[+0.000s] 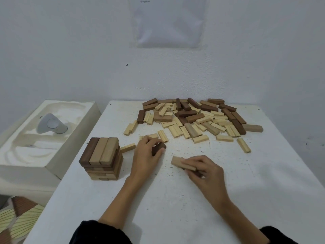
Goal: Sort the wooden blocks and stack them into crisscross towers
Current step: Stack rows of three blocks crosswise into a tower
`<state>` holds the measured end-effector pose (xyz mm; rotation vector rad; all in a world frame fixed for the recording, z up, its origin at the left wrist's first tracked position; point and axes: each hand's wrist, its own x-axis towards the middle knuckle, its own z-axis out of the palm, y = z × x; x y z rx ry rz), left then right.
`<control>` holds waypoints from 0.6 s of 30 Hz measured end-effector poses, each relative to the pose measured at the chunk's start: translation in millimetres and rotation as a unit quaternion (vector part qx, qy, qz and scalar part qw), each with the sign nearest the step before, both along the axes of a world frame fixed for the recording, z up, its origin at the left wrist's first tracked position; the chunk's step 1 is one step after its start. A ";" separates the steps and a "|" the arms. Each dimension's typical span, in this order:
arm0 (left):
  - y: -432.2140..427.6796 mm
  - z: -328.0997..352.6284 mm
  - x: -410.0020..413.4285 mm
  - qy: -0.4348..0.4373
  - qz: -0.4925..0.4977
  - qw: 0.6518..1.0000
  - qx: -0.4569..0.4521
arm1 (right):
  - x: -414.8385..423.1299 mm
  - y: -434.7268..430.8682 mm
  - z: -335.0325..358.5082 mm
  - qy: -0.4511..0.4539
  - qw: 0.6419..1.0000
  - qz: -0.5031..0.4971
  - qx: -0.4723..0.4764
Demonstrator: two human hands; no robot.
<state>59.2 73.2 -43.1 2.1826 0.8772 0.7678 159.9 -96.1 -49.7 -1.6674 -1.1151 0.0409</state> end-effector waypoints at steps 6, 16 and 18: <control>-3.7 7.7 -1.3 -0.002 -0.009 1.000 -0.025 | 29.3 1.0 -0.6 -0.048 0.998 -0.013 -0.026; -10.8 10.1 -0.1 -0.016 -0.040 0.994 -0.098 | 48.2 -1.7 -3.7 -0.181 0.983 -0.002 -0.025; -7.9 11.3 -0.7 -0.015 -0.051 0.992 -0.114 | 44.4 -1.0 -4.4 -0.209 0.977 0.018 -0.041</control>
